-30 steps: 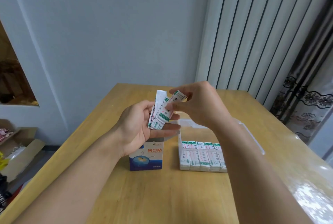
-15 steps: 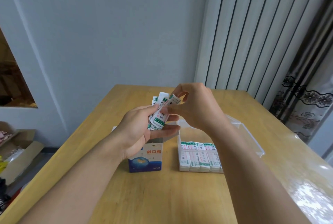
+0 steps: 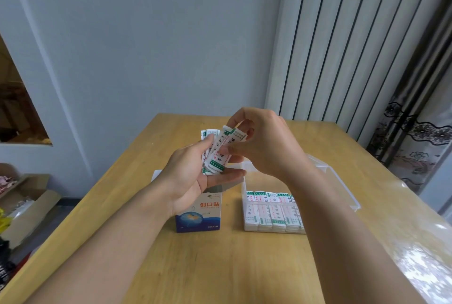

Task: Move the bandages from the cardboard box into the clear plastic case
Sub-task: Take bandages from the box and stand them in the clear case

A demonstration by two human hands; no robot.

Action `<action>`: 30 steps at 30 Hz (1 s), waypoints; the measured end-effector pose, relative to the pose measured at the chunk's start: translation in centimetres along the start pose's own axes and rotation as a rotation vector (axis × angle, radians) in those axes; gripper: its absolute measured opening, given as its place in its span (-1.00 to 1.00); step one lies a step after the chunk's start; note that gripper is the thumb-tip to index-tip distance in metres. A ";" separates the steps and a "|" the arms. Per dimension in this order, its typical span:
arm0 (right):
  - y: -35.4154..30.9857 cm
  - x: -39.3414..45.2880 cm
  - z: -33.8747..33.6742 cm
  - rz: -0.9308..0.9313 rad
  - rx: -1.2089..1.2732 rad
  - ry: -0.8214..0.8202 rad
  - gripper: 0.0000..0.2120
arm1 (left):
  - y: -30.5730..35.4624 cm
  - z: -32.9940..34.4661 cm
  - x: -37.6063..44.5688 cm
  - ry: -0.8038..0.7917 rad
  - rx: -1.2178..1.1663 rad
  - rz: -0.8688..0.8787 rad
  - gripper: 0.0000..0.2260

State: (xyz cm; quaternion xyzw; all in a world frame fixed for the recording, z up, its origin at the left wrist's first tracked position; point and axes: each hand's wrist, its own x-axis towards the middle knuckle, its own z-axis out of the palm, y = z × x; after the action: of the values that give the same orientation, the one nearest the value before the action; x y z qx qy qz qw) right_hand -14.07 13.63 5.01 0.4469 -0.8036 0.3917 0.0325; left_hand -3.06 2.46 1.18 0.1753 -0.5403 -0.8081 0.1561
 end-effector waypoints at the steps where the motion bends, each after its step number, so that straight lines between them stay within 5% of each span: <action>1: -0.2 0.0 0.0 -0.015 -0.009 -0.011 -0.73 | 0.0 0.0 0.0 0.016 0.020 -0.004 -0.64; 13: -0.5 -0.4 0.2 -0.120 0.002 -0.123 -0.75 | 0.0 0.1 0.0 0.170 0.071 0.050 -0.76; 30: -1.0 -1.4 0.4 -0.093 0.022 -0.151 -0.80 | -0.3 0.4 0.0 0.191 0.102 0.055 -0.81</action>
State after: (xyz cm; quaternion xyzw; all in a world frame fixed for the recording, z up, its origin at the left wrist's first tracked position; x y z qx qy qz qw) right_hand -12.39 14.00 4.79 0.5125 -0.7777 0.3637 -0.0150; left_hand -3.21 2.86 1.05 0.2442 -0.5680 -0.7546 0.2200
